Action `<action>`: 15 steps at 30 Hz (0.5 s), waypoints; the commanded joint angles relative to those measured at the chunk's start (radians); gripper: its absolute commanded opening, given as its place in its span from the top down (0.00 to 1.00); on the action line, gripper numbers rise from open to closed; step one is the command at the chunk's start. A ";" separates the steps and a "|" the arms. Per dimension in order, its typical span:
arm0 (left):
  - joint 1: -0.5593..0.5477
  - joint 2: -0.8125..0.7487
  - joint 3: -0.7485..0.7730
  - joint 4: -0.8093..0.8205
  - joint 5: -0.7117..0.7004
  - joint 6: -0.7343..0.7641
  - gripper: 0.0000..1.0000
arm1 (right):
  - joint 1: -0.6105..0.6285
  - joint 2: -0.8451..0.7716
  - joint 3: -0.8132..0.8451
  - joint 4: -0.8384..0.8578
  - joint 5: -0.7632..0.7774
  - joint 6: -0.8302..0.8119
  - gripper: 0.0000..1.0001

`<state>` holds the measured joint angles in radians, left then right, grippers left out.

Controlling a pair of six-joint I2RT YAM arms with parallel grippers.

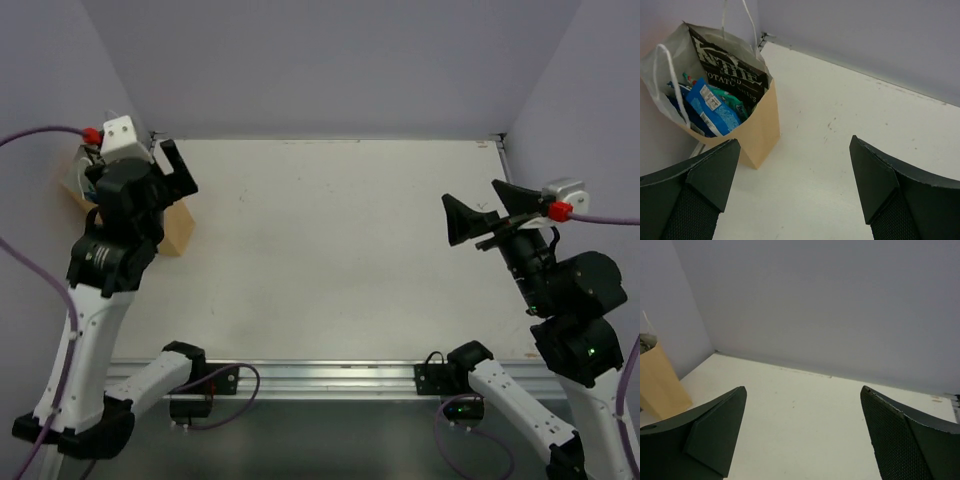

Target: Take the snacks out of the paper bag

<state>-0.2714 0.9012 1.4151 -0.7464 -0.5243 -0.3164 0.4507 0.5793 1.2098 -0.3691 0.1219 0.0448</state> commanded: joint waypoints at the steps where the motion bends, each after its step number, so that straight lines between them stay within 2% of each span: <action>1: 0.009 0.148 0.082 -0.047 -0.155 -0.115 0.00 | -0.001 0.007 -0.038 -0.031 -0.116 0.087 0.01; 6: 0.214 0.347 0.177 -0.001 -0.005 -0.107 0.00 | -0.001 -0.010 -0.072 -0.037 -0.200 0.109 0.01; 10: 0.268 0.494 0.261 -0.025 -0.003 -0.102 0.00 | -0.001 -0.038 -0.108 -0.042 -0.194 0.107 0.01; 15: 0.342 0.599 0.320 -0.050 0.024 -0.102 0.02 | -0.001 -0.068 -0.133 -0.041 -0.182 0.096 0.01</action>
<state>0.0265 1.4670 1.6741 -0.7795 -0.5182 -0.4000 0.4511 0.5262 1.0874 -0.4194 -0.0479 0.1341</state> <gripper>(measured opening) 0.988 0.990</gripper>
